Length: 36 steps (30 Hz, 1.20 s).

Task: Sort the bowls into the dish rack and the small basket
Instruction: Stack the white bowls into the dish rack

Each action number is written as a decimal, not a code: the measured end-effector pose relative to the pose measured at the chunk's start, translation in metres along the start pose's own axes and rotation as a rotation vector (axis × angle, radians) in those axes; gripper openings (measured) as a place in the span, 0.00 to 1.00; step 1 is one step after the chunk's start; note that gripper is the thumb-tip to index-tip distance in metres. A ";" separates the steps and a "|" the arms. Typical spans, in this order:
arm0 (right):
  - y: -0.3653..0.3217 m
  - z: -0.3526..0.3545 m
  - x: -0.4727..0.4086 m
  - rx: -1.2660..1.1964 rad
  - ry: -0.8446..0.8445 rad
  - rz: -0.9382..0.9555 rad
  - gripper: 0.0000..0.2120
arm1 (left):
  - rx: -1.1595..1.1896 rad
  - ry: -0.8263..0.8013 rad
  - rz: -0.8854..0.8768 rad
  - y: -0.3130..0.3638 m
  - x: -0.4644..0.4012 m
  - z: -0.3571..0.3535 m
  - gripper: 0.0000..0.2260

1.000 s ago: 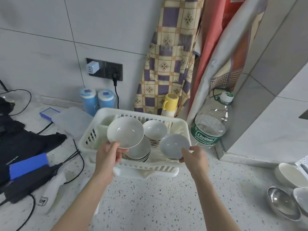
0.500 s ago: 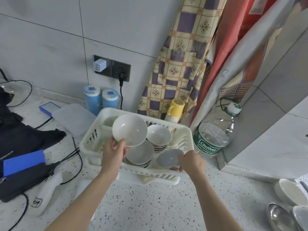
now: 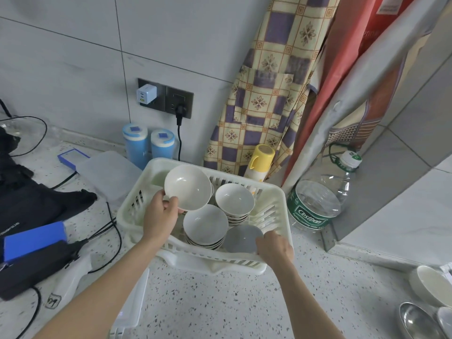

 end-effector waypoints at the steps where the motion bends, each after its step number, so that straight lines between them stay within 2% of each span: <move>1: 0.000 -0.001 -0.002 0.019 -0.009 0.002 0.08 | 0.011 0.017 0.012 -0.001 0.000 0.001 0.08; 8: 0.002 -0.006 -0.007 0.092 -0.049 -0.033 0.08 | 0.034 0.059 -0.026 -0.003 0.005 0.007 0.07; 12: -0.002 -0.002 -0.003 0.095 0.006 -0.031 0.05 | 0.014 0.046 -0.031 -0.003 0.006 0.004 0.08; 16: -0.008 0.010 -0.003 0.230 0.042 0.041 0.09 | -0.008 0.054 -0.018 -0.006 0.003 0.003 0.07; 18: -0.003 0.014 -0.005 0.246 -0.009 0.053 0.08 | -0.027 0.053 -0.006 -0.007 0.001 0.002 0.07; 22: 0.008 0.014 -0.009 0.206 -0.118 0.036 0.16 | -0.034 0.046 0.003 -0.007 0.000 0.001 0.07; 29: -0.003 0.006 -0.014 0.281 -0.092 0.104 0.12 | -0.044 0.031 0.012 -0.008 0.000 -0.001 0.06; 36: -0.006 0.004 -0.012 0.295 -0.096 0.113 0.19 | -0.049 0.039 0.013 -0.007 -0.001 -0.002 0.07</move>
Point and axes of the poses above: each hand's wrist, its own x-axis away from the middle knuckle, its own z-axis out of the back of the hand, y = z × x, the point moved 10 cm from there along -x, towards the middle knuckle, and after that the axes turned 15 degrees about -x, right-handed, at the moved point
